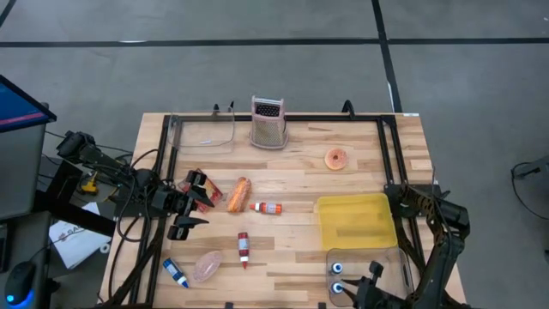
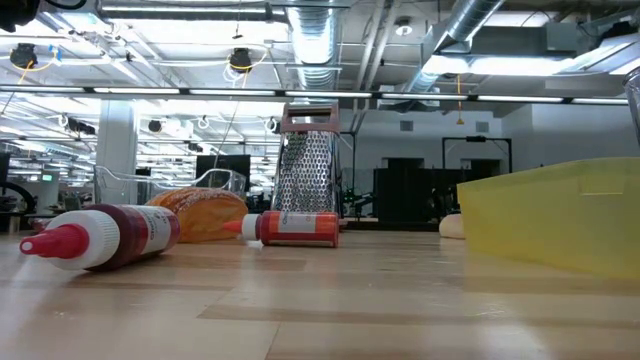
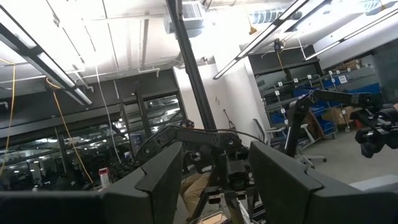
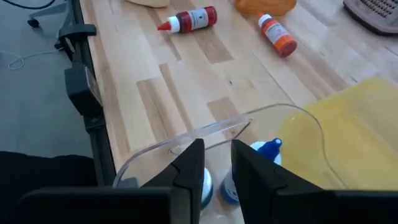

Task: Pick & Place Food Item
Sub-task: Put the blue food coloring bottle into the bottom transparent bin

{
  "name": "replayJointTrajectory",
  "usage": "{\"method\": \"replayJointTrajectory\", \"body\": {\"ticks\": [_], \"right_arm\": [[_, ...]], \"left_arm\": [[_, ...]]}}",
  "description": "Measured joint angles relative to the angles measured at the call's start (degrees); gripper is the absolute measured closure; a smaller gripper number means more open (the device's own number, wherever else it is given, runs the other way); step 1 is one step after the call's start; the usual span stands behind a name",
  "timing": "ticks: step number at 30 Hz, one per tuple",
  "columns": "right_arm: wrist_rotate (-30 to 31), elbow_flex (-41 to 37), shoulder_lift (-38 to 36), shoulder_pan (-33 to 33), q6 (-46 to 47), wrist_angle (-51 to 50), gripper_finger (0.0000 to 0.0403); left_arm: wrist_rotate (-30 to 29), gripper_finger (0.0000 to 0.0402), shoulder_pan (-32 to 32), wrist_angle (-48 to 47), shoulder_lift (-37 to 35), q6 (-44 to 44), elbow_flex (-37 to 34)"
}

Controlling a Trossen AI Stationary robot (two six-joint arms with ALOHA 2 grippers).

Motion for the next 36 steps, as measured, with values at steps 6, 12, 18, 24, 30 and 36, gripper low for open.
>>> {"method": "replayJointTrajectory", "body": {"ticks": [6, 12, 18, 24, 30, 36], "right_arm": [[5.31, -0.02, -3.11, -0.12, -2.62, -2.89, 0.0330], [3.33, -0.02, -6.66, -4.78, -15.12, -2.76, 0.0330], [-1.93, -0.02, -8.54, -10.56, -30.45, 1.92, 0.0330], [-1.84, -0.02, -10.00, -9.66, -33.43, 3.31, 0.0330], [0.78, -0.02, -10.00, -6.37, -29.92, 3.06, 0.0330], [0.79, -0.02, -10.00, -3.33, -26.26, 2.27, 0.0330]], "left_arm": [[-0.11, 0.0220, 0.00, -0.12, 0.00, -0.11, 0.00], [-9.14, 0.0220, 0.00, -4.42, -0.01, -1.50, 0.00], [-15.28, 0.0220, -1.41, -11.50, -1.62, -3.77, 0.28], [-30.87, 0.0220, -5.68, -34.22, -5.24, -14.23, 4.24], [-34.33, 0.0220, -6.25, -44.01, -0.52, -23.81, 9.55], [-34.59, 0.0209, -6.21, -73.79, 8.92, -36.95, 26.44]]}}
